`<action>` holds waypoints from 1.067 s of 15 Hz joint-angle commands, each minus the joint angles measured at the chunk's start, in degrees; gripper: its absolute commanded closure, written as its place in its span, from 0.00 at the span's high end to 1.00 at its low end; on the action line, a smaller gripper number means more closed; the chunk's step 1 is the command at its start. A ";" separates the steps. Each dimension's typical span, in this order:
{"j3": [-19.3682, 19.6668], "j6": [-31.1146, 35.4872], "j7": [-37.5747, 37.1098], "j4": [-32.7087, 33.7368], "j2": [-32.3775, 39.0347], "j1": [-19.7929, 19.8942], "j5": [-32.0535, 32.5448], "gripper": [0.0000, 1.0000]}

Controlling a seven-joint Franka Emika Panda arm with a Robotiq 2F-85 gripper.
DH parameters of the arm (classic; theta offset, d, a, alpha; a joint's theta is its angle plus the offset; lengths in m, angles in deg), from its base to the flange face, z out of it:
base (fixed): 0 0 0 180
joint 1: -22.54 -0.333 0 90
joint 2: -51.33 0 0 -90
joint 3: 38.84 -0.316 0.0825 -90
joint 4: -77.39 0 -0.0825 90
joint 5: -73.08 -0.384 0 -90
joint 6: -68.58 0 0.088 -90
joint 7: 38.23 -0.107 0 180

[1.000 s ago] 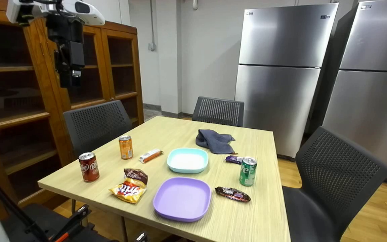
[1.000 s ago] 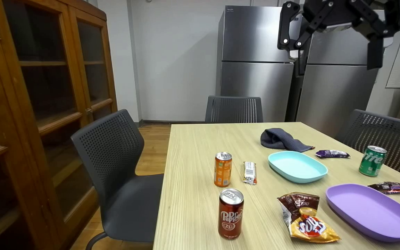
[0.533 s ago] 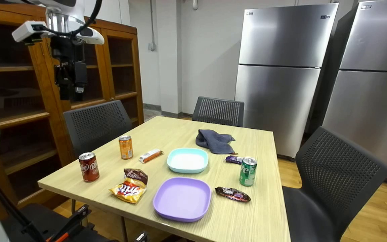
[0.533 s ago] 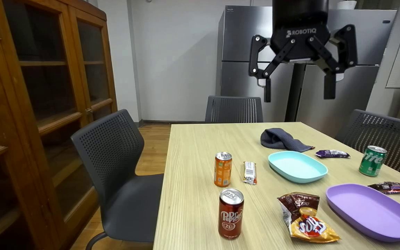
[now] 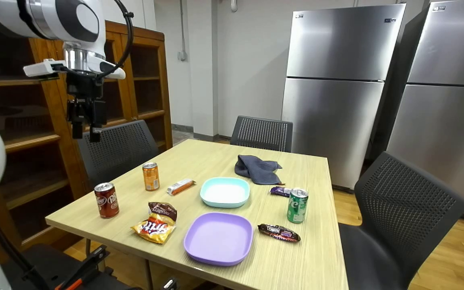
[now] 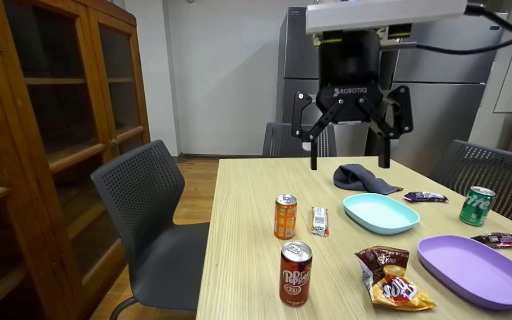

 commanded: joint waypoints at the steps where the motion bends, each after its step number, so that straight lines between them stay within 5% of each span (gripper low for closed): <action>1: -0.18 3.40 -1.46 1.46 5.08 -1.79 1.87 1.00; 16: 2.74 12.49 -8.76 6.71 23.25 -7.99 8.33 1.00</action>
